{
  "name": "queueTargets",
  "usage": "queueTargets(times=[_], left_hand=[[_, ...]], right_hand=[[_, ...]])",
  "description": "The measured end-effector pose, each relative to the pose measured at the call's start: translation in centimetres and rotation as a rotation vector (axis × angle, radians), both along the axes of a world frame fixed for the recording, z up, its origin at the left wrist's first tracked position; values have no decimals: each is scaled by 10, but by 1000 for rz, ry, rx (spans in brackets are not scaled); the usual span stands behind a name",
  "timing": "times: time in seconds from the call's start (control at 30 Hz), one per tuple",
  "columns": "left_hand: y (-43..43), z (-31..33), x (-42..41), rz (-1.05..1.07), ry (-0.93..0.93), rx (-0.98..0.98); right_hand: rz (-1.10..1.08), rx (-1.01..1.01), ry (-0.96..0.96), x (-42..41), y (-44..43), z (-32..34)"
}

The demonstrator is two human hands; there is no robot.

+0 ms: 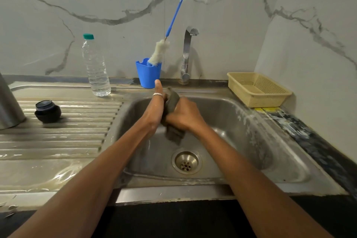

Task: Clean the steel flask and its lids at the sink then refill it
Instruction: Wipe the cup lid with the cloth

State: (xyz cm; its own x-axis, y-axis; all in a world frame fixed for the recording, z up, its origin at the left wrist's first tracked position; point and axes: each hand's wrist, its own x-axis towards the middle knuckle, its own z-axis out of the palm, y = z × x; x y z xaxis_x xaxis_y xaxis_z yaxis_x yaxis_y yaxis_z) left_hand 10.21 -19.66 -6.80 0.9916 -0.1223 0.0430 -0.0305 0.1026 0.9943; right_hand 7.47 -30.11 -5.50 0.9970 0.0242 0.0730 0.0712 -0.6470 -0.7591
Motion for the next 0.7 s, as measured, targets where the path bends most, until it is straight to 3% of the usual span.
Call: queueTargets(times=[0.07,0.1,0.17,0.27,0.3,0.4,0.53,0.57,0.63,0.7], left_hand=[[8,0,3,-50,14,-37],[9,0,6,-66,22,-37],[6,-3,9,-67,13,44],[-7,-7,8,56,-7,322],[-12,-6,4,106,-15,374],[-11,-5,-2,76,-30,210],[5,-5,2,-44,-13,128],[3,-6,4,-70,-3,136],[-2,-6,3,-77,-9,202],[-10,-8,5,-5,-13,275]], right_hand=[[110,504,287,-2,-9,9],[144,607,359,-2,-15,11],[100,428,276,1,-20,10],[-90,-331,-81,3,-7,-6],[-141,-477,-161,3,-1,-11],[-138,-377,-167,5,6,-11],[104,360,336,5,-15,6],[127,412,387,6,-21,8],[55,182,278,7,-26,7],[-67,-256,56,7,-20,-1]])
